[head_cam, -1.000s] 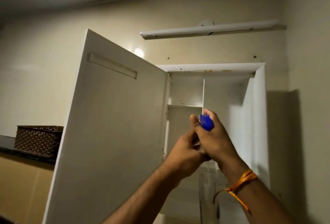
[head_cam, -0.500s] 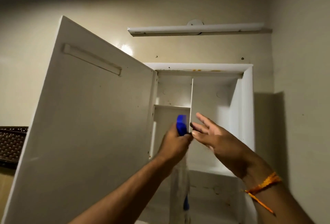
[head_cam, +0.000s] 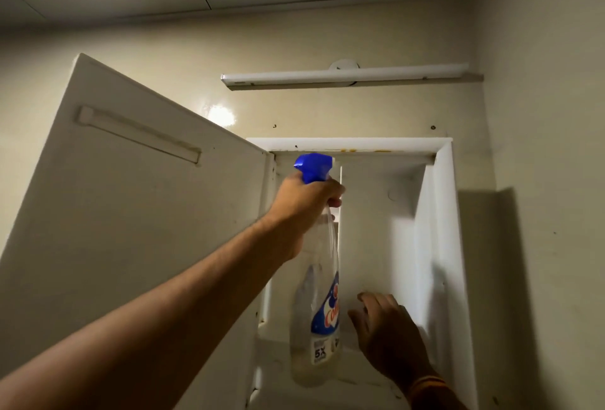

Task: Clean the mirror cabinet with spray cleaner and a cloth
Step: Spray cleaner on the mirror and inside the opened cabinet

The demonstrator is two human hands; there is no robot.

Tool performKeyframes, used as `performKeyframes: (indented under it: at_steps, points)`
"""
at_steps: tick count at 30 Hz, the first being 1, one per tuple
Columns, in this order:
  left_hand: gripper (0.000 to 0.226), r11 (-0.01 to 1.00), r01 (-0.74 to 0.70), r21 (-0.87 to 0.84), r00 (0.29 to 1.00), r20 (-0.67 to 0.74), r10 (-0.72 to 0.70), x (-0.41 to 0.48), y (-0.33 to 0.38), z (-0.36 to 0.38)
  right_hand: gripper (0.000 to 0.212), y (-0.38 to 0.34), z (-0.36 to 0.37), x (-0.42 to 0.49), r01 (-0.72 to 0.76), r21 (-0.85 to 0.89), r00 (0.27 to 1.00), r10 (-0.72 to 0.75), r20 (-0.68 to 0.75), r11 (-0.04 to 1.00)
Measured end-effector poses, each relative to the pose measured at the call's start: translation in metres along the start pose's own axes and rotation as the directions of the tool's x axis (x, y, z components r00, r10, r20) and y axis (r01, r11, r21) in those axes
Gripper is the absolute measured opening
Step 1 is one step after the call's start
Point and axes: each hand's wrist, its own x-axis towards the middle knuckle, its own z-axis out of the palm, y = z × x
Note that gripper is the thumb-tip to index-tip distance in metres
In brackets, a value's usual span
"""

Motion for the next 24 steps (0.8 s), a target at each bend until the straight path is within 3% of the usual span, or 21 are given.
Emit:
performKeyframes:
  at_steps: [7, 13, 24]
  points:
    - [0.027, 0.985, -0.073, 0.158, 0.990, -0.105, 0.090, 0.011, -0.013, -0.006, 0.036, 0.007, 0.008, 0.000, -0.002, -0.035, 0.996, -0.002, -0.094, 0.999]
    - [0.010, 0.976, -0.062, 0.207, 0.968, -0.225, 0.110, 0.013, -0.021, -0.019, 0.018, 0.006, 0.008, -0.004, -0.014, -0.093, 0.985, -0.002, -0.172, 0.996]
    - [0.017, 0.965, -0.006, 0.262, 0.951, -0.295, 0.087, 0.006, -0.026, -0.029, 0.029, 0.008, 0.008, -0.003, -0.029, -0.064, 0.994, 0.022, -0.107, 0.998]
